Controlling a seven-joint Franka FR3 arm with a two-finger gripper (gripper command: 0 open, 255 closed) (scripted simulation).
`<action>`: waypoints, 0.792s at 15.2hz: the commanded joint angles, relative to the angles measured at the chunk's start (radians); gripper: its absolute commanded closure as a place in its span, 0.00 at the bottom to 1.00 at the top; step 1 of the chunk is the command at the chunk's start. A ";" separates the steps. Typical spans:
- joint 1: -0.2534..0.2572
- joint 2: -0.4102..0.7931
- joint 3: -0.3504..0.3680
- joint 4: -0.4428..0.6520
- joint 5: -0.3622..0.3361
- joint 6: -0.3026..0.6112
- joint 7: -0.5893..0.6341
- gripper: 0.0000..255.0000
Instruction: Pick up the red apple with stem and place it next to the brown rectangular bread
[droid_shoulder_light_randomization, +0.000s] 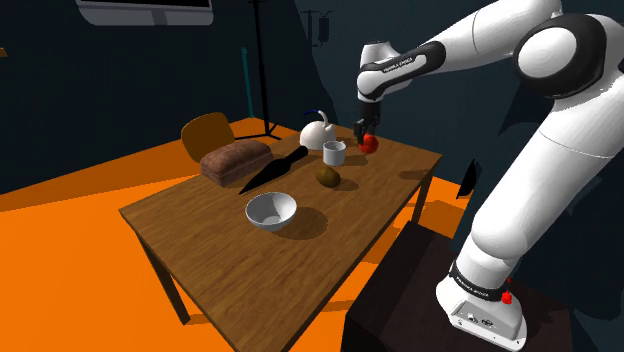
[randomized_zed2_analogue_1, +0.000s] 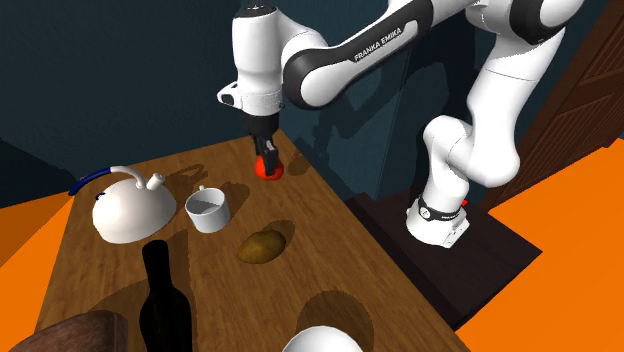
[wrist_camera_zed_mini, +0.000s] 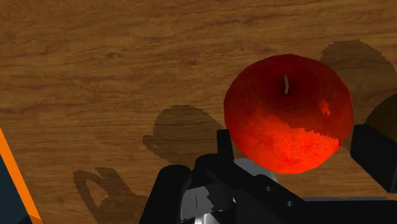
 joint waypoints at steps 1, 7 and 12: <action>0.001 -0.009 0.002 0.018 0.000 -0.028 -0.001 1.00; 0.003 -0.026 0.006 0.083 0.002 -0.108 -0.007 1.00; 0.021 0.016 0.027 0.165 0.015 -0.154 0.021 1.00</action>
